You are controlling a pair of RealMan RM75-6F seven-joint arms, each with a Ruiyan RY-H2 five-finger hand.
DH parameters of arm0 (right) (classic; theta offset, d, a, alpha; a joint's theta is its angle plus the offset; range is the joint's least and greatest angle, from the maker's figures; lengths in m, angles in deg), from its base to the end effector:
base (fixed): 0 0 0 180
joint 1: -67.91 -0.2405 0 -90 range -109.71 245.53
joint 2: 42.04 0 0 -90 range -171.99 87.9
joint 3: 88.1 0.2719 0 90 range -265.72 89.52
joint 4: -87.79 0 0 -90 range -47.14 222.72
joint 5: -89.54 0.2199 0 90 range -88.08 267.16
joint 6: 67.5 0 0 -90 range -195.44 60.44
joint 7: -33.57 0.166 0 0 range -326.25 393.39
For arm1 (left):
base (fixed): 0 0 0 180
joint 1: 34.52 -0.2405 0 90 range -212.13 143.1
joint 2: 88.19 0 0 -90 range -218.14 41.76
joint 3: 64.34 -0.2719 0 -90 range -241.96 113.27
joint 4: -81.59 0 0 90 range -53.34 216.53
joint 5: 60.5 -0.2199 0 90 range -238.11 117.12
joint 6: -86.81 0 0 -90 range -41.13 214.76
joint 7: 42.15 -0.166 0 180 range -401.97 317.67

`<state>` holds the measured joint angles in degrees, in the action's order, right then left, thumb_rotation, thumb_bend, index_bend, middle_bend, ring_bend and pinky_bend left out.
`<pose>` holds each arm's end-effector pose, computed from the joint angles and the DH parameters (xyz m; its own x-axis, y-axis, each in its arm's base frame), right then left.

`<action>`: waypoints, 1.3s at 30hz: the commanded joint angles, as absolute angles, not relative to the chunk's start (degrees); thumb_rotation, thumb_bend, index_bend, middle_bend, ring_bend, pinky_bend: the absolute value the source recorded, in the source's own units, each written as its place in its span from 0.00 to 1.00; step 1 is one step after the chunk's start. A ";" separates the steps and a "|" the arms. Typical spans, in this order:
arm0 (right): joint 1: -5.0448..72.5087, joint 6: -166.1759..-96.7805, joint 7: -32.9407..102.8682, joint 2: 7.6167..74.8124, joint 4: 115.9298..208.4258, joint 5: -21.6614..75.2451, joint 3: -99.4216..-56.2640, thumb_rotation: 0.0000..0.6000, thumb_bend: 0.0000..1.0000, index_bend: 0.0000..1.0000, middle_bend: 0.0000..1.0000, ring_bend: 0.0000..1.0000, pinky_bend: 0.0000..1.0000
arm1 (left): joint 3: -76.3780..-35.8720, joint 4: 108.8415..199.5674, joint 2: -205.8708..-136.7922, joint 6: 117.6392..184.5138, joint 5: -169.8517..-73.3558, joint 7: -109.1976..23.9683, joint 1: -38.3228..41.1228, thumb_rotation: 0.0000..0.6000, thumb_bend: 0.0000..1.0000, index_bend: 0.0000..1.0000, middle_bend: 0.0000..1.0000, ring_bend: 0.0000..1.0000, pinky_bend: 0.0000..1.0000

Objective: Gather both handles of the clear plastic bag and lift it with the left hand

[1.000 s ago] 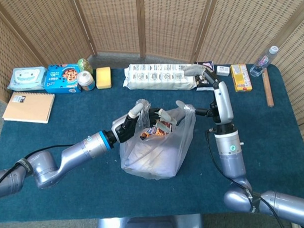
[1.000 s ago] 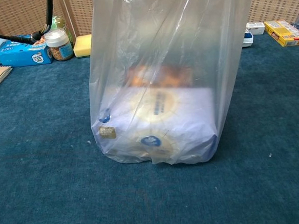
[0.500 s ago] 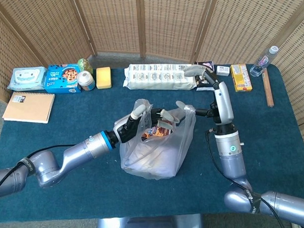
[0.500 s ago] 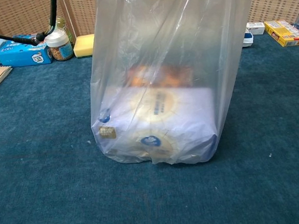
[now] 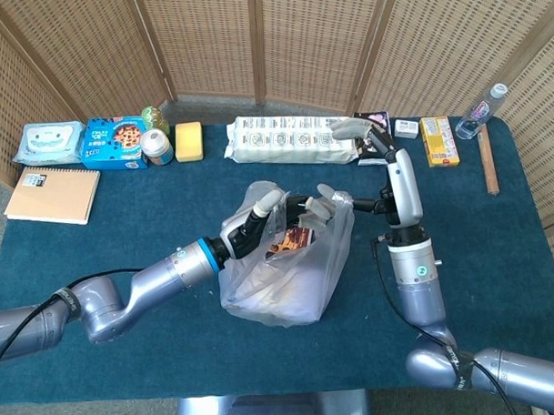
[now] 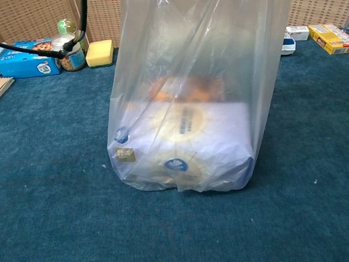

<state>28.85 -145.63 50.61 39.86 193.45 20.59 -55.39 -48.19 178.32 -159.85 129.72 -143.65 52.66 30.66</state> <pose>-0.0455 -0.3824 0.1413 -0.6035 -0.0122 0.7973 -0.6935 -0.4854 -0.5324 0.0470 0.3809 0.0367 -0.5277 0.8434 0.1007 0.4681 0.1899 0.8630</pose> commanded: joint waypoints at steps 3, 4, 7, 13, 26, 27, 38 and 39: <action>28.46 -145.57 50.29 40.39 193.55 20.90 -55.38 1.00 0.18 0.36 0.32 0.23 0.11 | -47.28 178.10 -161.23 128.63 -142.66 51.53 31.36 0.00 0.12 0.32 0.22 0.07 0.16; 28.38 -145.56 50.26 40.50 193.57 20.98 -55.36 1.00 0.18 0.35 0.32 0.23 0.11 | -47.15 178.06 -161.44 128.50 -142.59 51.40 31.43 0.00 0.12 0.32 0.22 0.07 0.16; 28.17 -145.55 49.98 40.75 193.54 21.10 -55.35 1.00 0.18 0.36 0.32 0.23 0.11 | -46.67 177.73 -162.14 128.13 -142.36 50.92 31.71 0.00 0.12 0.32 0.22 0.07 0.16; 27.86 -145.54 49.50 41.19 193.55 21.42 -55.35 1.00 0.18 0.36 0.32 0.23 0.10 | -45.82 177.45 -163.20 127.10 -142.10 50.64 32.26 0.00 0.12 0.32 0.22 0.06 0.16; 27.40 -145.11 49.33 41.64 192.87 22.41 -55.00 1.00 0.18 0.36 0.32 0.23 0.10 | -44.97 176.94 -164.74 126.06 -141.85 50.15 32.38 0.00 0.12 0.32 0.22 0.06 0.16; 27.29 -144.98 49.24 41.71 192.78 22.42 -55.04 1.00 0.18 0.36 0.32 0.23 0.10 | -44.89 176.92 -164.82 125.94 -141.92 50.05 32.48 0.00 0.12 0.32 0.22 0.06 0.16; 26.33 -144.34 47.85 42.69 191.97 23.09 -55.34 1.00 0.18 0.36 0.33 0.23 0.09 | -43.97 176.51 -165.59 124.45 -141.31 48.92 33.16 0.00 0.12 0.32 0.22 0.06 0.16; 26.18 -144.20 47.63 42.82 191.76 23.24 -55.37 1.00 0.18 0.36 0.33 0.23 0.09 | -43.96 176.63 -165.58 124.19 -141.39 48.93 33.22 0.00 0.12 0.32 0.22 0.06 0.16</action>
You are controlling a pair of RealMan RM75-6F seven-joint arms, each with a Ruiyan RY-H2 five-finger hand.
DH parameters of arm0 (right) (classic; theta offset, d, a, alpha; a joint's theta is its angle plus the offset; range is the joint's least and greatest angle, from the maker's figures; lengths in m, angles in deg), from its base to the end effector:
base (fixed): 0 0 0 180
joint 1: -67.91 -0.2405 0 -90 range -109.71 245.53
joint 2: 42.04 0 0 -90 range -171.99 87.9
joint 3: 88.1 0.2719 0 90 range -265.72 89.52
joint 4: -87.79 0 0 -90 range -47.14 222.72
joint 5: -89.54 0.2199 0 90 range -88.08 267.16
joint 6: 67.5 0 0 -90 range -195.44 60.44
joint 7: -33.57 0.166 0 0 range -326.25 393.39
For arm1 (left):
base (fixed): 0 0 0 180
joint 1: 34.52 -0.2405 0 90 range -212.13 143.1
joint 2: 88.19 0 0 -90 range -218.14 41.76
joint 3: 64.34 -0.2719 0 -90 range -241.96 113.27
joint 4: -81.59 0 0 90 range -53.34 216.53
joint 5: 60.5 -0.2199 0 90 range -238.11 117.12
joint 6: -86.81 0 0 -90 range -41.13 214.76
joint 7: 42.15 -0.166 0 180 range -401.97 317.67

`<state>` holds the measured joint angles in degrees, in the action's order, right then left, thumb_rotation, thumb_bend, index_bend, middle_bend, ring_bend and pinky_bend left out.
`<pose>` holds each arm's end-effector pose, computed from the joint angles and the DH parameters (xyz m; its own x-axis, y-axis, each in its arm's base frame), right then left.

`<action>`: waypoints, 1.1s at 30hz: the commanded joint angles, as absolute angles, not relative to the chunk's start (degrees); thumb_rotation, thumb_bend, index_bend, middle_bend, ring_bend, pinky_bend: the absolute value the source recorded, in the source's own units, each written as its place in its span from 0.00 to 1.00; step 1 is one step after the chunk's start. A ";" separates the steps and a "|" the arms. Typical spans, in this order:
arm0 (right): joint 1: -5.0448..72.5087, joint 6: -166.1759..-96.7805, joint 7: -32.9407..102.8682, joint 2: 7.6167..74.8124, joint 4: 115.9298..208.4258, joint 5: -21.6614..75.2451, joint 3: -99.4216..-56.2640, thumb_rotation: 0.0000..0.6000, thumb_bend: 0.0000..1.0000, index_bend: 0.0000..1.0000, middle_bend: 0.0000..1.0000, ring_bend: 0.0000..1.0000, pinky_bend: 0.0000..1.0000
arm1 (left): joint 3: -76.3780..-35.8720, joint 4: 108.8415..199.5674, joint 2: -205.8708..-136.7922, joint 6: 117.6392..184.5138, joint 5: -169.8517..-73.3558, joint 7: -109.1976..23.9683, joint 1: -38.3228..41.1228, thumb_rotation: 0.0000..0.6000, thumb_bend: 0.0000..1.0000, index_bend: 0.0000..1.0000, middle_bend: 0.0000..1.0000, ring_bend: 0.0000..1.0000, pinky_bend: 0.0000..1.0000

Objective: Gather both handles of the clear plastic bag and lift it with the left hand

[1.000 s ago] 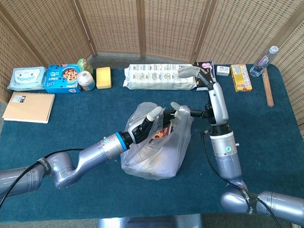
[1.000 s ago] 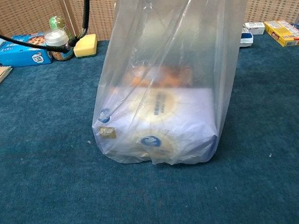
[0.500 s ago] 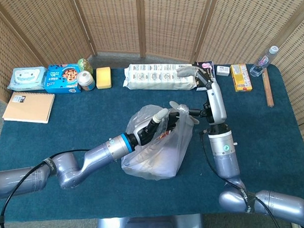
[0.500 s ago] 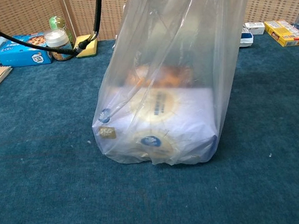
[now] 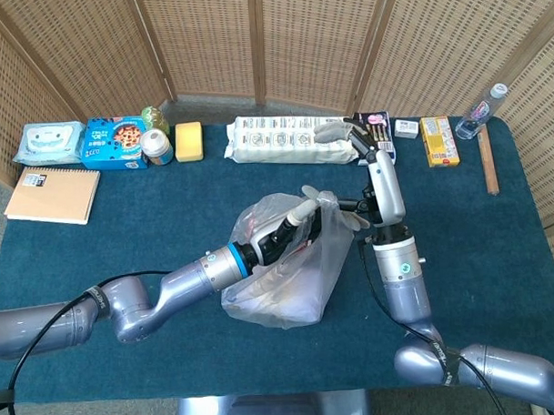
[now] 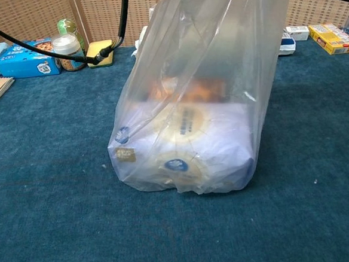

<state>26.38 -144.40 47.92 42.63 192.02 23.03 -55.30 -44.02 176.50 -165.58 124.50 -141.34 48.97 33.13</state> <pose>-0.0340 -0.3887 0.1235 -0.5911 -0.0328 0.8059 -0.7076 -0.4586 -0.5376 0.0796 0.3744 0.0092 -0.4966 0.8654 0.0668 0.4789 0.2090 0.8526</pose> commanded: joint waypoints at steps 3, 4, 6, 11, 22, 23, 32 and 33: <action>25.95 -144.08 47.30 43.15 191.53 23.48 -55.43 1.00 0.18 0.36 0.33 0.23 0.09 | -43.98 176.91 -165.40 123.66 -141.80 49.32 33.29 0.00 0.12 0.32 0.22 0.06 0.16; 25.78 -144.02 47.14 43.32 191.33 23.64 -55.36 1.00 0.18 0.36 0.33 0.23 0.09 | -43.99 176.99 -165.34 123.59 -142.01 49.47 33.27 0.00 0.12 0.32 0.22 0.06 0.16; 25.62 -143.94 47.06 43.54 191.07 23.93 -55.25 1.00 0.18 0.36 0.33 0.23 0.09 | -44.01 177.13 -165.28 123.54 -142.29 49.79 33.21 0.00 0.12 0.32 0.22 0.06 0.16; 25.64 -143.79 46.95 43.52 190.34 24.92 -54.81 1.00 0.18 0.36 0.33 0.23 0.09 | -44.06 177.34 -164.83 123.38 -142.80 51.73 32.88 0.00 0.12 0.32 0.24 0.09 0.16; 25.25 -140.02 47.18 41.96 186.90 27.50 -54.64 1.00 0.18 0.36 0.33 0.20 0.06 | -44.09 176.67 -164.91 124.32 -144.31 58.32 32.15 0.00 0.12 0.32 0.26 0.12 0.16; 25.25 -139.74 47.10 41.83 186.78 27.59 -54.79 1.00 0.18 0.36 0.32 0.20 0.05 | -44.13 176.48 -164.95 124.40 -144.47 58.87 32.14 0.00 0.12 0.32 0.26 0.12 0.16; 26.10 -137.86 47.31 39.92 186.65 27.61 -56.04 1.00 0.17 0.34 0.31 0.18 0.03 | -44.61 175.17 -164.88 125.97 -145.96 64.35 31.83 0.00 0.12 0.32 0.26 0.12 0.17; 26.31 -137.59 47.38 39.55 186.90 27.53 -56.29 1.00 0.17 0.34 0.31 0.18 0.03 | -44.71 174.98 -164.89 126.04 -146.05 64.70 31.86 0.00 0.12 0.32 0.26 0.12 0.17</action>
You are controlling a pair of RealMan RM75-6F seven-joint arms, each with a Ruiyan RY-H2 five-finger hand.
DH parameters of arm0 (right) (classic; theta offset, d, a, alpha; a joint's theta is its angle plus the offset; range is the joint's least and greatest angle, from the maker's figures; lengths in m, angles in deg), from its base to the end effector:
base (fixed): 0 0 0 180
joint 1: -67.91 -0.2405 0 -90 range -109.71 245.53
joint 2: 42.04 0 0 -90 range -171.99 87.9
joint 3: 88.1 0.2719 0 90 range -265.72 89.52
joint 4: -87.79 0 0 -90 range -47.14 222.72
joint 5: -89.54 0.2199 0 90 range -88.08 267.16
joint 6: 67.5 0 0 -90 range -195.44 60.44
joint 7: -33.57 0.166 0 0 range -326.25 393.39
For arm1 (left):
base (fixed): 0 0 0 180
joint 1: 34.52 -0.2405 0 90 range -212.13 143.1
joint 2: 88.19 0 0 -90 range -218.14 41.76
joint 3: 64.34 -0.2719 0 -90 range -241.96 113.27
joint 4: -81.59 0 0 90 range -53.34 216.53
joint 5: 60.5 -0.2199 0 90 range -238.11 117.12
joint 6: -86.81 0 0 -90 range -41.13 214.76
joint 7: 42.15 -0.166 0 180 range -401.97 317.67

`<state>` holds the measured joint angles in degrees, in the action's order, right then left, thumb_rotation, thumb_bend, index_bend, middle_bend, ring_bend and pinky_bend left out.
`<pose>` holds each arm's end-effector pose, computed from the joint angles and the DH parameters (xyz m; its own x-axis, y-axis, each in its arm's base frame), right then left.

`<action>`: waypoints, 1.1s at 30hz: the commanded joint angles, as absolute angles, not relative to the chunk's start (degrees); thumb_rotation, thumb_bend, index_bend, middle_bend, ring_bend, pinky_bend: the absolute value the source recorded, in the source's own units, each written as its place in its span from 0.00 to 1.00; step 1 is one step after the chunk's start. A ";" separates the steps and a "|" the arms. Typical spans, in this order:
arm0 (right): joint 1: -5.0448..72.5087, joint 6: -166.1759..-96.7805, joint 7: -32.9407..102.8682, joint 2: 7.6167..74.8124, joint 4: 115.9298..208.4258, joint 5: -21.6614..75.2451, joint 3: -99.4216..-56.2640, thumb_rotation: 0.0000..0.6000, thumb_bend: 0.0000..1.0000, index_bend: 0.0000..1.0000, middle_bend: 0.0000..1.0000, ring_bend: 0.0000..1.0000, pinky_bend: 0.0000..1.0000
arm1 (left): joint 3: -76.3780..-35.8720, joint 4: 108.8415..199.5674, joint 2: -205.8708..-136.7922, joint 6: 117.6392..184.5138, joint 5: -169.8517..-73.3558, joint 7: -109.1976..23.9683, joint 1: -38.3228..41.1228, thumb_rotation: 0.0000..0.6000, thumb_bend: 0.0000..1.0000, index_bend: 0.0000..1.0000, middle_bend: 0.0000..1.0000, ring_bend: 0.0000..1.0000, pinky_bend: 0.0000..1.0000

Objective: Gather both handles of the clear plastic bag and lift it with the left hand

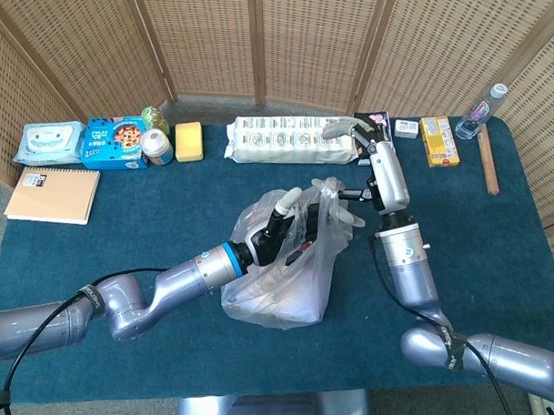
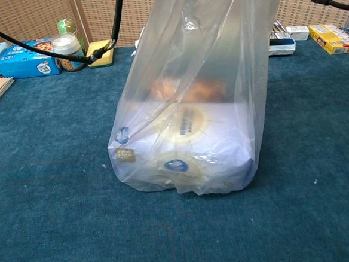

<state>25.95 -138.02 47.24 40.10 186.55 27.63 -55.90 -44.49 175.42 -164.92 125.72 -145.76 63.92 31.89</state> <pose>-0.0609 -0.4149 0.1173 -0.4872 -0.0273 0.8729 -0.8056 -0.3719 -0.4613 0.0711 0.3775 0.0145 -0.5703 0.8152 -0.1009 0.3679 0.3633 0.8560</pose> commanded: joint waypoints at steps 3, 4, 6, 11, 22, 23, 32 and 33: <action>27.01 -137.17 47.37 38.37 187.61 26.96 -57.00 1.00 0.17 0.34 0.31 0.17 0.03 | -45.09 174.47 -165.01 126.31 -146.29 65.59 31.92 0.00 0.12 0.32 0.26 0.12 0.17; 27.21 -137.16 47.49 38.07 187.82 26.84 -57.10 1.00 0.17 0.34 0.31 0.17 0.03 | -45.19 174.37 -165.06 126.41 -146.34 65.85 31.93 0.00 0.12 0.32 0.26 0.12 0.17; 27.62 -137.08 47.86 37.41 188.19 26.75 -57.14 1.00 0.17 0.34 0.31 0.17 0.03 | -45.48 174.14 -165.13 126.66 -146.57 66.28 31.95 0.00 0.12 0.32 0.26 0.12 0.17; 28.66 -136.59 48.26 35.69 189.19 25.99 -57.97 1.00 0.17 0.34 0.31 0.17 0.03 | -45.93 173.59 -165.23 126.95 -146.72 66.89 32.19 0.00 0.12 0.32 0.26 0.12 0.17; 31.37 -135.78 50.96 31.25 191.52 24.06 -59.24 1.00 0.17 0.34 0.31 0.17 0.03 | -46.78 172.58 -165.49 127.95 -147.23 68.64 32.54 0.00 0.12 0.32 0.26 0.12 0.17; 31.62 -135.80 51.21 30.91 191.74 23.85 -59.36 1.00 0.17 0.34 0.31 0.17 0.03 | -46.82 172.50 -165.48 128.01 -147.23 68.72 32.58 0.00 0.12 0.32 0.26 0.12 0.17; 34.60 -139.18 52.35 28.35 192.33 22.89 -59.22 1.00 0.19 0.34 0.31 0.17 0.03 | -46.75 172.18 -165.48 127.41 -146.66 68.11 33.76 0.00 0.12 0.32 0.26 0.12 0.17; 34.82 -139.73 52.21 28.29 192.20 22.95 -59.09 1.00 0.20 0.34 0.31 0.17 0.03 | -46.66 172.15 -165.60 127.23 -146.45 67.95 33.96 0.00 0.12 0.32 0.26 0.12 0.17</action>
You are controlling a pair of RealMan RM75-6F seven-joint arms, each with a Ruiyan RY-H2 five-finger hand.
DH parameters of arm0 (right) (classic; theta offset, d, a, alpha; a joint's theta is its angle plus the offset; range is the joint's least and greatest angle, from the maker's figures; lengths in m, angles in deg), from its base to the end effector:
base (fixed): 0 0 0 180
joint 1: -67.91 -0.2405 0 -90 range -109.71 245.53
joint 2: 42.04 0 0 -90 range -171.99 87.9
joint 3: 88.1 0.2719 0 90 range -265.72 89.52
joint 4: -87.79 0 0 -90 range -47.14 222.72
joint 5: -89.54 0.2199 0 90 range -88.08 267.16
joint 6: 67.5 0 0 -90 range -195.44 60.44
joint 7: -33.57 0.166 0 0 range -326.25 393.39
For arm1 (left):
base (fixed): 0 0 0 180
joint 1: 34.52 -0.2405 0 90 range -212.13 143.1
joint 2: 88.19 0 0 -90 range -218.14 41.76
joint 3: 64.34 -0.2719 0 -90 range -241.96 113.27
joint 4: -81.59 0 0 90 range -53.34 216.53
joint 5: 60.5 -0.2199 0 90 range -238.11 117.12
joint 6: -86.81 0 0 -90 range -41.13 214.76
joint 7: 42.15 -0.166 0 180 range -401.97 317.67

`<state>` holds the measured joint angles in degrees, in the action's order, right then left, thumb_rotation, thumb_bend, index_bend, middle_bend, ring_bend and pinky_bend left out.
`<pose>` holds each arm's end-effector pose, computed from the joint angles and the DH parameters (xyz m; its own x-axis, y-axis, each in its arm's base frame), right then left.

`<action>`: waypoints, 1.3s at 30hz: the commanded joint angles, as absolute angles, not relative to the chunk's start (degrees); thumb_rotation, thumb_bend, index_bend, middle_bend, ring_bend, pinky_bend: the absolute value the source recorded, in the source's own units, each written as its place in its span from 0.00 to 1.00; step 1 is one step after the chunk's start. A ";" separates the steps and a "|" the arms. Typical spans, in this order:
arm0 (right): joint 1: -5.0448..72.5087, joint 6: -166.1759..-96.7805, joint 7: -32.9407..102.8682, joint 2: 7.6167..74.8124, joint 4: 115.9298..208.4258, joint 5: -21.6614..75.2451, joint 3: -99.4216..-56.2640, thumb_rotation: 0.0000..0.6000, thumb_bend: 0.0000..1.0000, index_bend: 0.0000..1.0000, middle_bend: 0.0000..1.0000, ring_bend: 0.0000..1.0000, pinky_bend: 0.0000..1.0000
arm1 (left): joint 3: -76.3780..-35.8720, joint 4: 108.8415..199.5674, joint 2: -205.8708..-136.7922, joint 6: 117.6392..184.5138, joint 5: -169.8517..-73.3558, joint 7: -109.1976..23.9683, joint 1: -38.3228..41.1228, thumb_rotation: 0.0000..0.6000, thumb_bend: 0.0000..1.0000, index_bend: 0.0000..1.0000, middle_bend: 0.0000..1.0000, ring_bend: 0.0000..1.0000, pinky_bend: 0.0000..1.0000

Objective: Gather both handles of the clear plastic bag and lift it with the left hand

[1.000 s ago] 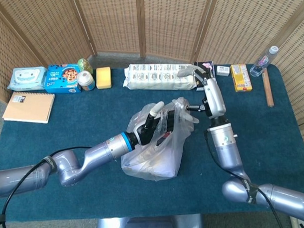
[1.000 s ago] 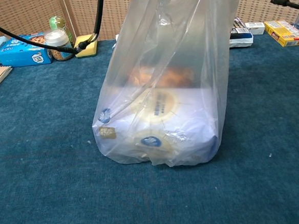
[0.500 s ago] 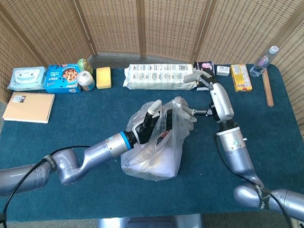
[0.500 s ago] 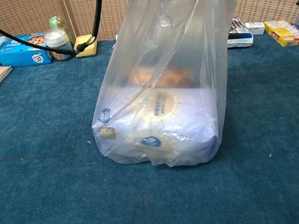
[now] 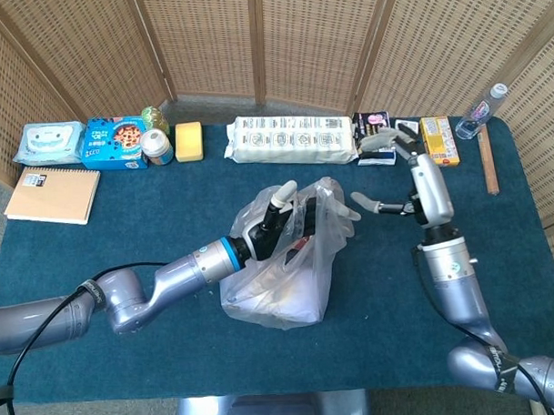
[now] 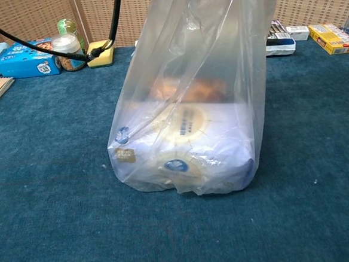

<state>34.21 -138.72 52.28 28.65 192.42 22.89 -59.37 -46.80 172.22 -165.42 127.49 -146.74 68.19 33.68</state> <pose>-0.1102 -0.3875 0.1611 -0.4182 0.0007 0.9083 -0.8474 -0.3603 -0.3899 0.0683 0.3871 0.0115 -0.5793 0.8072 -0.1130 0.3577 0.3764 0.8546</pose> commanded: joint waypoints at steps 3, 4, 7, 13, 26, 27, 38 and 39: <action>35.56 -142.34 51.04 28.48 191.59 23.04 -58.57 1.00 0.21 0.34 0.31 0.17 0.03 | -46.24 171.98 -166.22 126.50 -145.51 67.21 34.69 0.00 0.12 0.32 0.26 0.12 0.17; 35.68 -143.27 50.41 28.71 191.27 23.07 -58.39 1.00 0.21 0.34 0.31 0.17 0.03 | -46.10 171.90 -166.46 126.25 -145.22 66.96 34.92 0.00 0.12 0.32 0.26 0.12 0.17; 35.84 -145.66 48.97 29.54 190.36 23.41 -57.63 1.00 0.21 0.34 0.31 0.17 0.03 | -45.50 171.83 -167.11 125.66 -144.16 66.02 35.50 0.00 0.12 0.32 0.26 0.12 0.17; 36.25 -146.75 48.87 29.80 190.61 23.61 -57.25 1.00 0.22 0.34 0.31 0.17 0.03 | -43.44 171.50 -169.08 124.20 -140.03 65.25 36.17 0.00 0.12 0.32 0.26 0.12 0.17; 36.58 -147.57 49.46 30.10 190.84 22.77 -57.07 1.00 0.22 0.34 0.31 0.17 0.03 | -37.73 169.81 -172.16 121.32 -135.70 72.84 35.02 0.00 0.13 0.32 0.26 0.13 0.20; 36.59 -147.60 49.50 30.12 190.74 22.71 -57.06 1.00 0.22 0.34 0.31 0.17 0.03 | -37.34 169.86 -172.20 121.33 -135.75 73.81 34.67 0.00 0.13 0.32 0.26 0.13 0.21; 36.79 -148.00 50.73 30.31 190.16 22.15 -56.70 1.00 0.22 0.34 0.31 0.18 0.03 | -34.35 170.73 -171.12 122.59 -138.34 83.13 30.67 0.00 0.14 0.32 0.29 0.21 0.28; 37.06 -148.35 50.90 30.27 190.43 21.82 -56.83 1.00 0.22 0.34 0.31 0.18 0.03 | -34.17 170.74 -170.94 122.90 -138.60 83.79 30.30 0.00 0.14 0.32 0.30 0.22 0.30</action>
